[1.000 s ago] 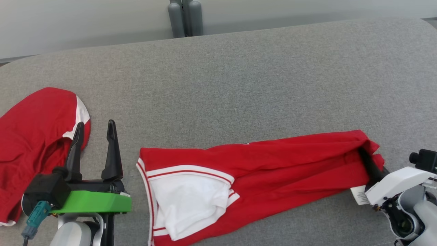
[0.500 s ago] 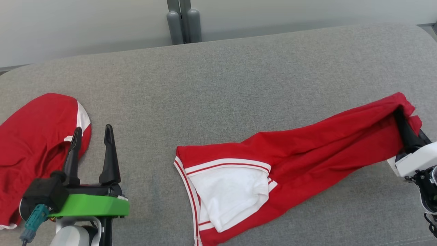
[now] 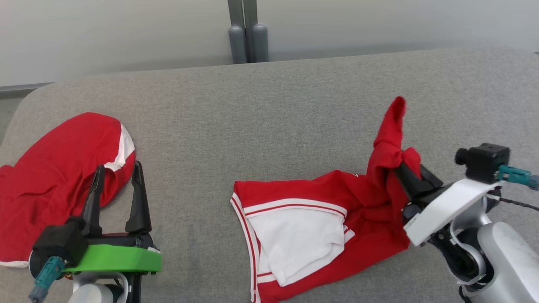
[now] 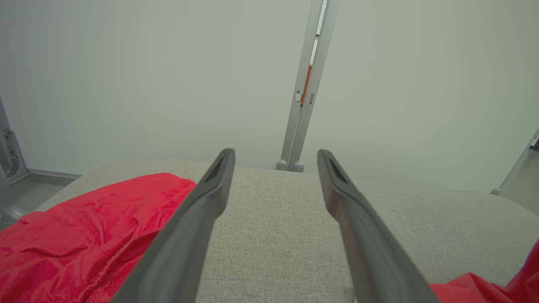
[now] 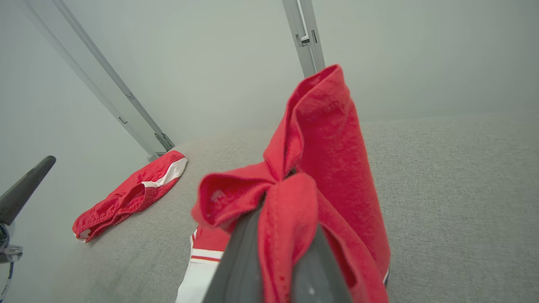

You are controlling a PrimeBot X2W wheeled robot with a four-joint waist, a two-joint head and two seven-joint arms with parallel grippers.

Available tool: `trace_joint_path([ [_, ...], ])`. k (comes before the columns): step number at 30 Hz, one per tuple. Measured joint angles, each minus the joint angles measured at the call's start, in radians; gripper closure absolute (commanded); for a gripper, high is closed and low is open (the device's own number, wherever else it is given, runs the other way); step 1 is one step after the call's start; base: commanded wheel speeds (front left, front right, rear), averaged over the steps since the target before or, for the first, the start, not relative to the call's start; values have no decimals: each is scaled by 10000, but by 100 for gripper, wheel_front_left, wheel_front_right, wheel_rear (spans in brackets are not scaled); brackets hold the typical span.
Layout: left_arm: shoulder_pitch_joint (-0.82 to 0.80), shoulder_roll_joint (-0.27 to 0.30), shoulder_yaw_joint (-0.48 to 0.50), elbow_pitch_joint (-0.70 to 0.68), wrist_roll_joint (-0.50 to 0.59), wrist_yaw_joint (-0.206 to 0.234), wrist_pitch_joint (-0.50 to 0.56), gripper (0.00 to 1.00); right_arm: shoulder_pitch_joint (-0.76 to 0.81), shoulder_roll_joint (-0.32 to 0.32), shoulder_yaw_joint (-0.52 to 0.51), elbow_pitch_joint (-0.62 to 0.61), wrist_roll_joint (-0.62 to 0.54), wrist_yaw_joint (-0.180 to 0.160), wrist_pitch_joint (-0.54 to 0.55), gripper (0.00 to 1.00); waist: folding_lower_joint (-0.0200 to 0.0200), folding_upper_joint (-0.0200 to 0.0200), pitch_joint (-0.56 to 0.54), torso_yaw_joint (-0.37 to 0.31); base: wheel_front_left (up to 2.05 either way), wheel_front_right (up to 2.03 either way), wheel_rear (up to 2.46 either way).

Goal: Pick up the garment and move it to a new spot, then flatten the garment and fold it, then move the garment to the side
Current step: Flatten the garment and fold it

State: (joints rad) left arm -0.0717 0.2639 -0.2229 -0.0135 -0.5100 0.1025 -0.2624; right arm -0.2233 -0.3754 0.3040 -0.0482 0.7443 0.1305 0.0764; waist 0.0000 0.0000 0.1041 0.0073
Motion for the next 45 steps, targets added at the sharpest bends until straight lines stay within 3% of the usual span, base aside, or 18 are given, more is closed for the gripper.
trace_joint_path([
  [9,-1,-100,-104,194,-46,-50,0,0,-34,796,1572,483,-610,-2,685,100,0,0,-69,782,0,0,0],
  [18,13,-82,-113,232,-73,-63,0,0,-380,1670,2905,2079,-516,-2,184,100,0,0,-227,1433,0,0,0],
  [27,13,-77,-199,247,-73,-61,13,0,-1068,1958,3670,3620,-173,-2,-351,100,0,0,-88,1648,0,0,0],
  [29,8,-61,-198,249,-75,-56,15,0,-1203,1983,3831,3944,-104,-2,-385,76,0,0,-32,1669,0,0,0],
  [30,5,-56,-196,249,-75,-56,15,0,-1242,1988,3896,4054,-67,0,-389,55,0,0,-15,1675,0,0,0],
  [31,3,-46,-194,249,-75,-54,15,0,-1294,1992,3971,4169,-42,-2,-431,0,0,0,1,1677,0,0,0],
  [37,3,8,-173,267,-86,8,44,0,-1562,1854,4351,4157,198,0,-667,0,0,0,-20,1530,0,0,0],
  [45,44,50,-107,221,-142,81,54,0,-1677,909,3929,2742,278,0,-1281,0,0,0,-201,1061,0,0,0],
])
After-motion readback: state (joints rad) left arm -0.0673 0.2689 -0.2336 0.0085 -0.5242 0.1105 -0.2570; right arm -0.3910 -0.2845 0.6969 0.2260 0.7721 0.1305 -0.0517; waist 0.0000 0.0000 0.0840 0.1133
